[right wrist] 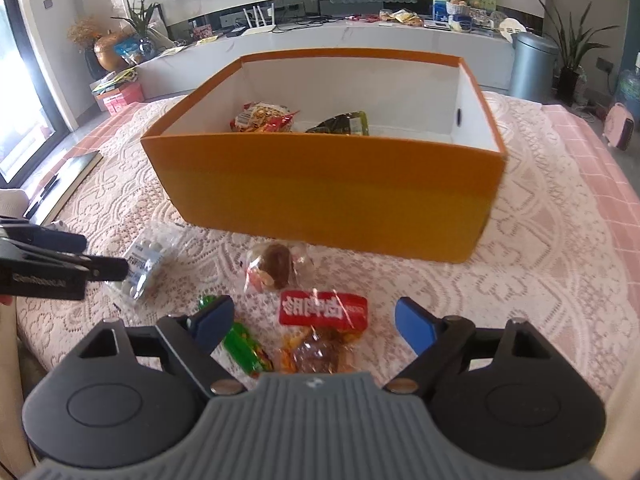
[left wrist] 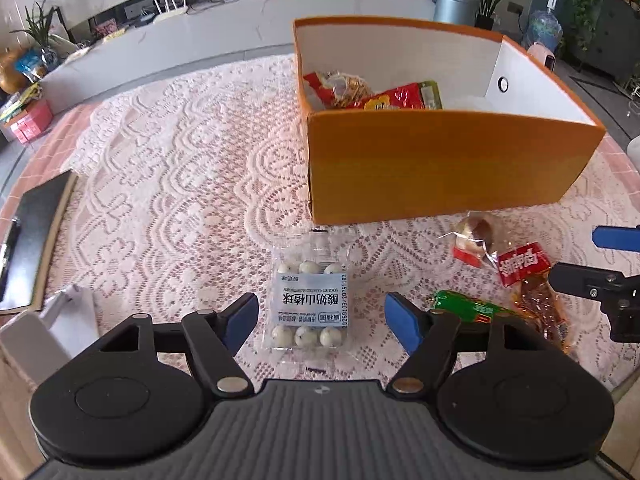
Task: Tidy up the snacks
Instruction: 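Move both tools over the snacks beside the box, then grasp the yogurt-ball packet with the left tool while the right tool grasps the small brown-filled packet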
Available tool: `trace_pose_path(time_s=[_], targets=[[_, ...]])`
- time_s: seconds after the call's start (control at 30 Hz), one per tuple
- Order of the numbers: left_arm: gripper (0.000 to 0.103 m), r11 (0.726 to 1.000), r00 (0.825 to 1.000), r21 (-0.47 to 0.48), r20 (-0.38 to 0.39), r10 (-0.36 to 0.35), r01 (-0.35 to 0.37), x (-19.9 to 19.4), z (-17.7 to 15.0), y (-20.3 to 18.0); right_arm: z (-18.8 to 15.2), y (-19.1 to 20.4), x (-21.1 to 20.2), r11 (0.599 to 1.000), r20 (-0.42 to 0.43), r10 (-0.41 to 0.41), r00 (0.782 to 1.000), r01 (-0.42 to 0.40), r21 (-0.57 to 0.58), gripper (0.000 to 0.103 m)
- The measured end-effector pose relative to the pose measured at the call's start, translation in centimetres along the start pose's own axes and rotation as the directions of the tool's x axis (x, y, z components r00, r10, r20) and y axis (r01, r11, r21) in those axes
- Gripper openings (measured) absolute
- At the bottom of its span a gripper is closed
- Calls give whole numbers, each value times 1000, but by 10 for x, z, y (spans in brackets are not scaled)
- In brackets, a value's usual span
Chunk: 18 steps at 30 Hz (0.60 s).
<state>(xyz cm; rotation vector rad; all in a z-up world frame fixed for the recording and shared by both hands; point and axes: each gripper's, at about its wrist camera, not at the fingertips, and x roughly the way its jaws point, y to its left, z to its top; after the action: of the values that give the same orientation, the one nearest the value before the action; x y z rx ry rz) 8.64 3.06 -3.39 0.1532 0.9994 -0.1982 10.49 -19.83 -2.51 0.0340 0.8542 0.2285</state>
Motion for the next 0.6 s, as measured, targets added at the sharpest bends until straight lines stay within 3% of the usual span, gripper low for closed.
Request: trace_pose_path(time_s=[0.6], targets=[[86,1000,999,12,-42,-29,29,45,3,9,22,29,61,995,-22,54,998,-55,-84,69]])
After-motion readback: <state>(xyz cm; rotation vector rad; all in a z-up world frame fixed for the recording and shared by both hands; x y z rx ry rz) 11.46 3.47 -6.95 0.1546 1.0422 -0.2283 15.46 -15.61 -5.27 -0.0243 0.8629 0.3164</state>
